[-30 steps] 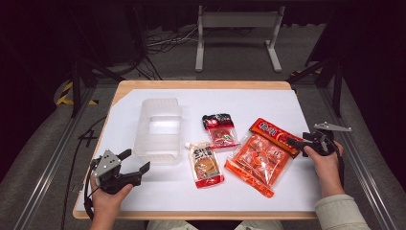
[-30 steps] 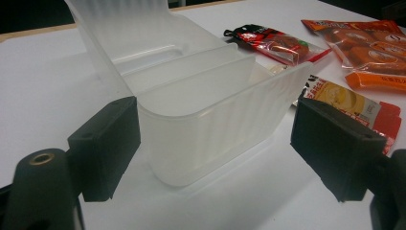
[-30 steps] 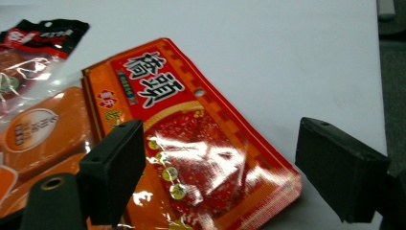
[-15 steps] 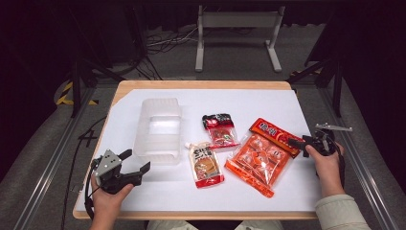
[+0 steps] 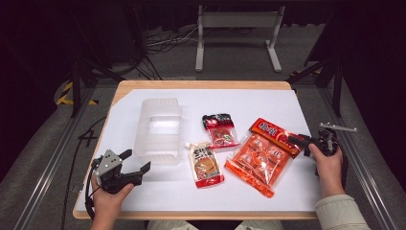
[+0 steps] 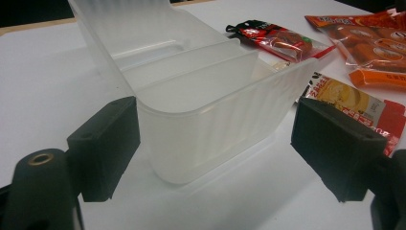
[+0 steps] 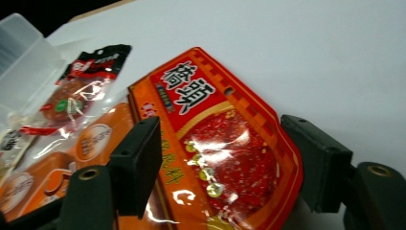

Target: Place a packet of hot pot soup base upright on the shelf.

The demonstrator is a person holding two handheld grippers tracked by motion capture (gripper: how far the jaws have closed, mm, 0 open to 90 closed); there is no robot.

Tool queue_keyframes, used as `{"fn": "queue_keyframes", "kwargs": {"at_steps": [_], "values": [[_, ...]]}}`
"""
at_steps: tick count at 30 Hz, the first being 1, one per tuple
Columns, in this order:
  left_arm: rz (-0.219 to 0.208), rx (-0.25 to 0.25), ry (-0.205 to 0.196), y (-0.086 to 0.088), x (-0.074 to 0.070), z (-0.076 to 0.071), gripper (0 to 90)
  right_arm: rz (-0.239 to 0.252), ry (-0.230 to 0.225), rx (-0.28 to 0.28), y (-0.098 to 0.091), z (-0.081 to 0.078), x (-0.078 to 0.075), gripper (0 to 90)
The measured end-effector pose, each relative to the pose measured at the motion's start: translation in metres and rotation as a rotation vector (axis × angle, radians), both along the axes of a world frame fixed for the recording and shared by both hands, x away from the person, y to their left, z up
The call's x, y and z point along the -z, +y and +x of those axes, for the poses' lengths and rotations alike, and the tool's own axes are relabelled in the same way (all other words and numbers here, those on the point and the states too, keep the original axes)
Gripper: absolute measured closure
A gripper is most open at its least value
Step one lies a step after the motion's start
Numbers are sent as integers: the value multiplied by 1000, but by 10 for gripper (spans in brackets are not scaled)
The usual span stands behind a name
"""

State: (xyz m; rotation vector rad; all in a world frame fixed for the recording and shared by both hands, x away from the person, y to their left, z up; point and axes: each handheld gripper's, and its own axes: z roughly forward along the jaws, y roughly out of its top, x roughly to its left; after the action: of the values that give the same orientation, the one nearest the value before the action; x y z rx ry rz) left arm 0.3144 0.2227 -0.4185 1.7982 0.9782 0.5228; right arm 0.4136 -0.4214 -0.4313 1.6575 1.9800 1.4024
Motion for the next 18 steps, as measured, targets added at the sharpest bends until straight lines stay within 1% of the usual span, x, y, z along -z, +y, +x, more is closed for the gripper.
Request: {"fn": "queue_keyframes", "kwargs": {"at_steps": [4, 6, 8, 11, 16, 18], "values": [[1, 0, 0, 0, 0, 0, 179, -3, -8, -45, 6, 0, -1, 356], [-1, 1, -2, 0, 0, 0, 179, -18, -15, -60, 8, -1, -2, 365], [-2, 1, -3, 0, 0, -1, 181, -19, -27, -75, 8, -2, -3, 401], [4, 0, -7, 0, -1, -1, 181, -28, -26, -102, 8, -3, -4, 459], [8, -9, -20, 1, -3, -3, 182, -53, -12, -145, 11, -2, -3, 550], [6, -10, -19, 1, -3, -3, 182, -48, 3, -156, 11, -1, -1, 600]]}}
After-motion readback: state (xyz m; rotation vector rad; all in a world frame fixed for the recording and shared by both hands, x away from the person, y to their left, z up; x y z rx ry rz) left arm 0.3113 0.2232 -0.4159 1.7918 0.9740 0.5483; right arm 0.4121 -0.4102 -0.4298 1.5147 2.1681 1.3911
